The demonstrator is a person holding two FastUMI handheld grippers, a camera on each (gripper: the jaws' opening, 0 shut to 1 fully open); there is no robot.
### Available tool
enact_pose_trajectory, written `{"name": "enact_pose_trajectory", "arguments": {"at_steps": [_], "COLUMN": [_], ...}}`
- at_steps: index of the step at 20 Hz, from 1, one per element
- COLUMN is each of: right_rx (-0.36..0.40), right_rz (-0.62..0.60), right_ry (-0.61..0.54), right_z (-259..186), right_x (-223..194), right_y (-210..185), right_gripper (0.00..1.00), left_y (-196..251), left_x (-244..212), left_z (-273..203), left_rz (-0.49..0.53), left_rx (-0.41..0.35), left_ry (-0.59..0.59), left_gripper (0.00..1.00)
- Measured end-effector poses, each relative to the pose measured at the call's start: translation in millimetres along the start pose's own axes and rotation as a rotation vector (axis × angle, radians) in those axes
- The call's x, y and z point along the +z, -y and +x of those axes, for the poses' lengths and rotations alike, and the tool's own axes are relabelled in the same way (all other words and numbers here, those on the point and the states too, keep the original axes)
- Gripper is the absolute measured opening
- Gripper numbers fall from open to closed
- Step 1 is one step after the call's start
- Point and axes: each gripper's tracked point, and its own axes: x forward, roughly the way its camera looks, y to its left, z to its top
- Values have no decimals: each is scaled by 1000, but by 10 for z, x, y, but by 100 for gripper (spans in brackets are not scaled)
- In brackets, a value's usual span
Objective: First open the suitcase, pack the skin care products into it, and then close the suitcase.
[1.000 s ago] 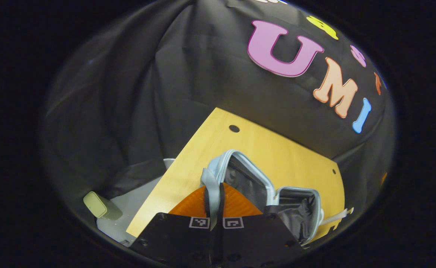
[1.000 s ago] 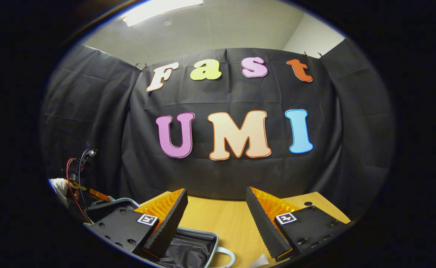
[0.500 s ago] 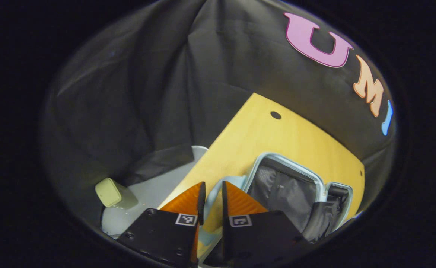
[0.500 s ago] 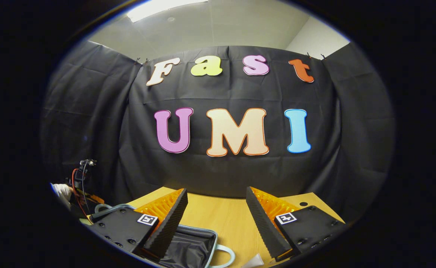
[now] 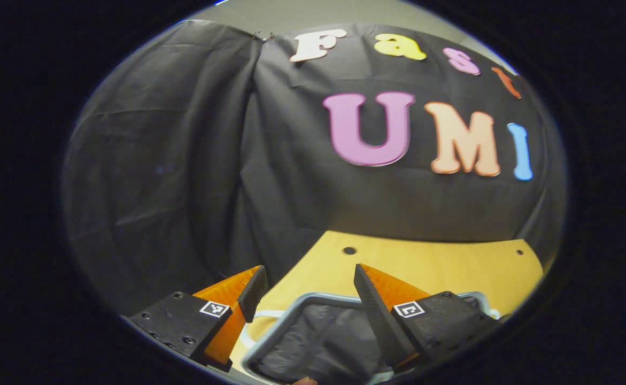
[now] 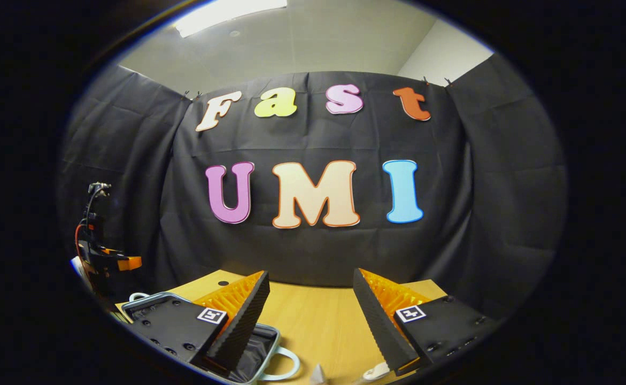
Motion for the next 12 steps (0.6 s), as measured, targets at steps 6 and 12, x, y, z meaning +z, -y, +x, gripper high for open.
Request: {"name": "enact_pose_trajectory", "arguments": {"at_steps": [6,12], "right_rx": [1,17], "right_rz": [-5,-11], "right_ry": [32,22], "right_z": [-229,-439], "right_x": [66,7], "right_y": [521,930], "right_gripper": [100,100], "left_y": [1336,2491], "left_x": [183,15], "left_z": [-431,-869], "left_rz": [-49,-35], "left_rx": [-132,-293], "left_ry": [83,79], "left_gripper": [95,95]}}
